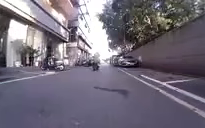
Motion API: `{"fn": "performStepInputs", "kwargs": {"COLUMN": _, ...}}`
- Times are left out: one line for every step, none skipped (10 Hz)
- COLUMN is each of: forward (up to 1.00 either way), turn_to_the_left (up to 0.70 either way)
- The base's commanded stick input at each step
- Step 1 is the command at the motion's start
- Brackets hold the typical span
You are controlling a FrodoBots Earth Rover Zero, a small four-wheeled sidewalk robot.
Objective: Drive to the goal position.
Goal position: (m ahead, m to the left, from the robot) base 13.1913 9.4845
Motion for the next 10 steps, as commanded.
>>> {"fn": "performStepInputs", "kwargs": {"forward": 0.45, "turn_to_the_left": 0.00}}
{"fn": "performStepInputs", "kwargs": {"forward": 0.45, "turn_to_the_left": 0.00}}
{"fn": "performStepInputs", "kwargs": {"forward": 0.45, "turn_to_the_left": 0.00}}
{"fn": "performStepInputs", "kwargs": {"forward": 0.45, "turn_to_the_left": 0.00}}
{"fn": "performStepInputs", "kwargs": {"forward": 0.45, "turn_to_the_left": 0.00}}
{"fn": "performStepInputs", "kwargs": {"forward": 0.45, "turn_to_the_left": 0.00}}
{"fn": "performStepInputs", "kwargs": {"forward": 0.45, "turn_to_the_left": 0.00}}
{"fn": "performStepInputs", "kwargs": {"forward": 0.45, "turn_to_the_left": 0.00}}
{"fn": "performStepInputs", "kwargs": {"forward": 0.45, "turn_to_the_left": 0.00}}
{"fn": "performStepInputs", "kwargs": {"forward": 0.45, "turn_to_the_left": 0.00}}
